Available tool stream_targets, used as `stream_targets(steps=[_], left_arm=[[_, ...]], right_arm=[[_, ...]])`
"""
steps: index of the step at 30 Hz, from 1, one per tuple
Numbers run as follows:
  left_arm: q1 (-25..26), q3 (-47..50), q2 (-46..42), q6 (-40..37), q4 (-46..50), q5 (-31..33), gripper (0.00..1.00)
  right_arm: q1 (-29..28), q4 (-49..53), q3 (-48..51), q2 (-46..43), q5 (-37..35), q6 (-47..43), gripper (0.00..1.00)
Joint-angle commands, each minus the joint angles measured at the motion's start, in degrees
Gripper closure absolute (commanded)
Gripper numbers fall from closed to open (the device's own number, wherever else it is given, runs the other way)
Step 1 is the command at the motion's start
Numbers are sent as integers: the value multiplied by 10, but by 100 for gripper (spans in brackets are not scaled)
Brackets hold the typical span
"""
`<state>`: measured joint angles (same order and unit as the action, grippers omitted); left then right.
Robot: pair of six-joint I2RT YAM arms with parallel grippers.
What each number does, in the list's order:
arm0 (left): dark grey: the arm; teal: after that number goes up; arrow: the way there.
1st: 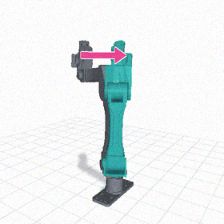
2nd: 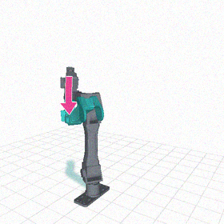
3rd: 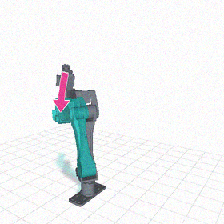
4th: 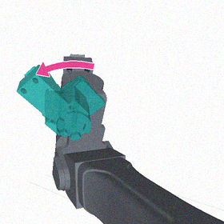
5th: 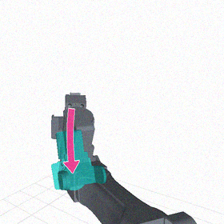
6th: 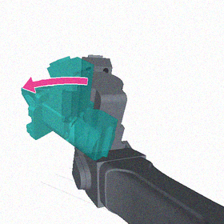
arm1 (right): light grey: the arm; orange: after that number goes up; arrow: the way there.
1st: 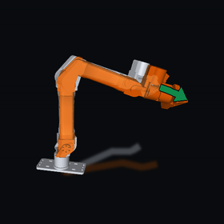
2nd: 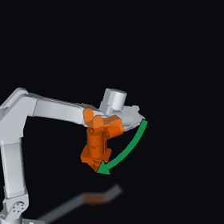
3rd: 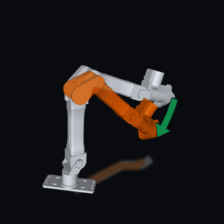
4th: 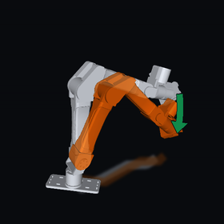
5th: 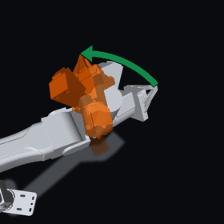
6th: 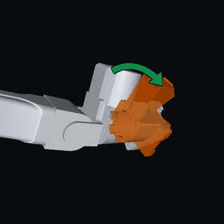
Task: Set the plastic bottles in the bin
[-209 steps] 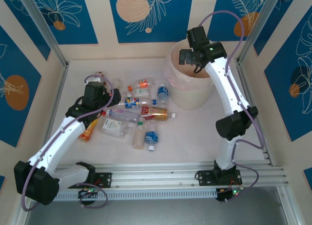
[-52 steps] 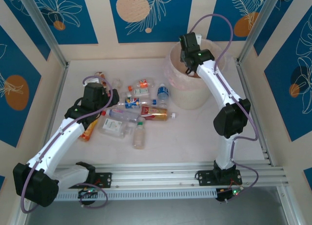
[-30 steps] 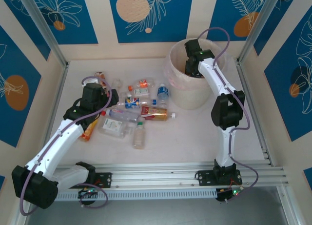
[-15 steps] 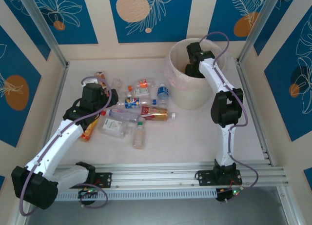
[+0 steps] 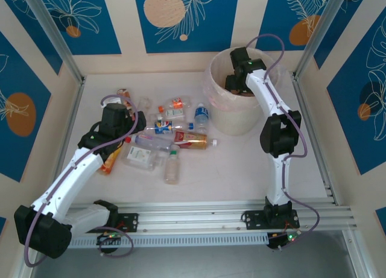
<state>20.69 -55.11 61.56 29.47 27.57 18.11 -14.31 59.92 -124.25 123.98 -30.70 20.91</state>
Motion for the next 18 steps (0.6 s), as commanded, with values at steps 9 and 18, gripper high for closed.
stream_targets(steps=[9, 18], left_arm=[[-3, -12, -7, -9, 10, 10, 1], [-3, -9, -12, -10, 11, 10, 0]], right_arm=[[-66, -1, -31, -129, -59, 1, 1], [-155, -53, 9, -240, -112, -15, 1]])
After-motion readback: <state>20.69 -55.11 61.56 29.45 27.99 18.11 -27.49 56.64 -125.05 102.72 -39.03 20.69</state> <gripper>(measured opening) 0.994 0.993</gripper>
